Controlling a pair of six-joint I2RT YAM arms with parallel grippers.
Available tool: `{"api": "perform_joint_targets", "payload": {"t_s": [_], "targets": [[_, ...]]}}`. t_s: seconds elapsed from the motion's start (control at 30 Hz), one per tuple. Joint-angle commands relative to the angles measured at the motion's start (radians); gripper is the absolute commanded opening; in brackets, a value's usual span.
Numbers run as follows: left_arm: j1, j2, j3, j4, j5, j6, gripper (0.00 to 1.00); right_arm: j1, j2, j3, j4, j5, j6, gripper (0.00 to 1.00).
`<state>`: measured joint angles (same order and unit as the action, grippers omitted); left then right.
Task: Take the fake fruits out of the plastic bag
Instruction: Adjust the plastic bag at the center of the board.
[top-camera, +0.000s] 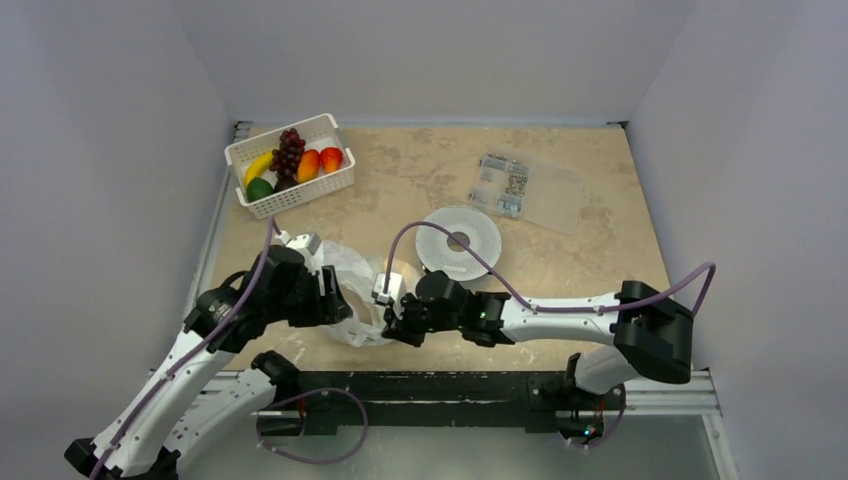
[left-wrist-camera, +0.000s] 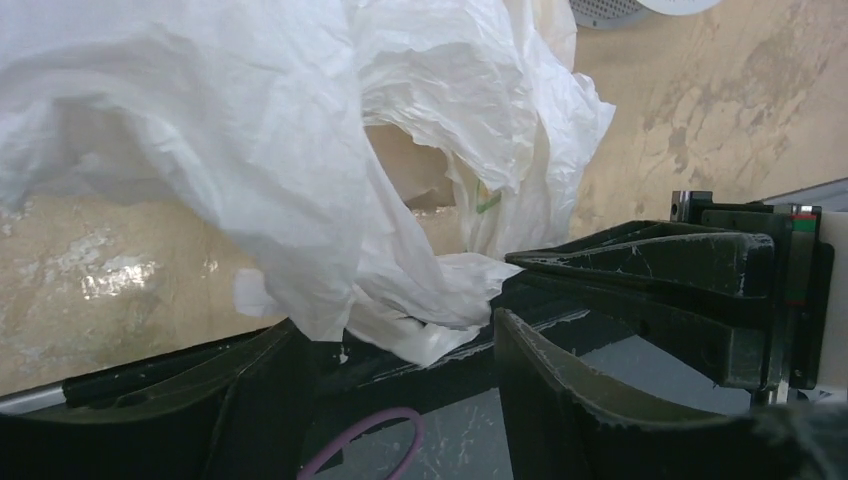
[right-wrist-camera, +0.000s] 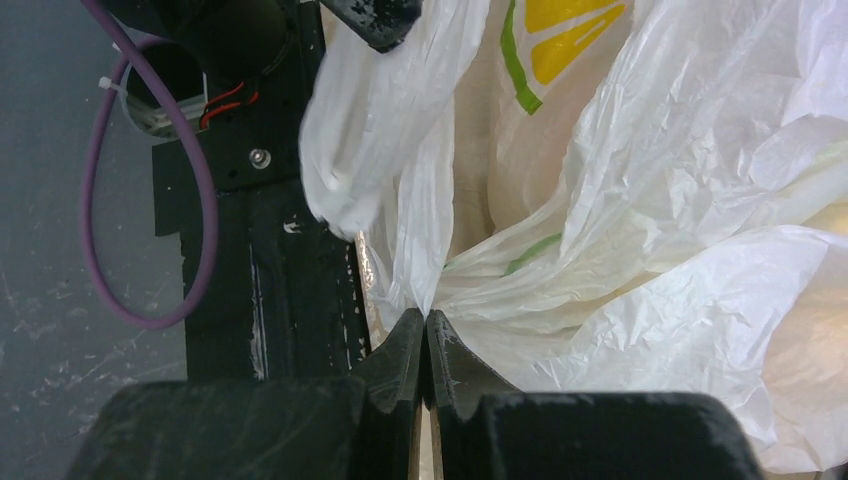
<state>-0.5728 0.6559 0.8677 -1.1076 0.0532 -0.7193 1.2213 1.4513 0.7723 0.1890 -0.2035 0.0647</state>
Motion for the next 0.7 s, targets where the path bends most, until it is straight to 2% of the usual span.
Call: {"api": "perform_joint_targets", "payload": {"t_s": [0.0, 0.1, 0.17, 0.23, 0.47, 0.57, 0.67], "targets": [[-0.031, 0.026, 0.009, 0.113, 0.023, -0.021, 0.53, 0.000, -0.043, 0.017, 0.041, 0.012, 0.015, 0.00], [-0.031, 0.011, 0.076, 0.077, -0.075, 0.027, 0.32, -0.003, -0.073, 0.012, 0.042, 0.025, 0.030, 0.00], [-0.031, -0.002, 0.143, 0.039, -0.166, 0.071, 0.13, -0.012, -0.094, 0.007, 0.060, 0.029, 0.040, 0.00], [-0.031, -0.004, 0.221, -0.010, -0.272, 0.109, 0.01, -0.031, -0.114, 0.016, 0.064, 0.032, 0.054, 0.00], [-0.029, -0.021, 0.458, -0.072, -0.587, 0.192, 0.00, -0.213, -0.176, 0.048, 0.217, -0.081, 0.147, 0.00], [-0.030, -0.029, 0.529, -0.075, -0.678, 0.221, 0.00, -0.280, -0.119, 0.147, 0.240, -0.126, 0.194, 0.00], [-0.030, -0.038, 0.577, -0.074, -0.706, 0.262, 0.00, -0.327, -0.037, 0.275, 0.255, -0.201, 0.257, 0.00]]}}
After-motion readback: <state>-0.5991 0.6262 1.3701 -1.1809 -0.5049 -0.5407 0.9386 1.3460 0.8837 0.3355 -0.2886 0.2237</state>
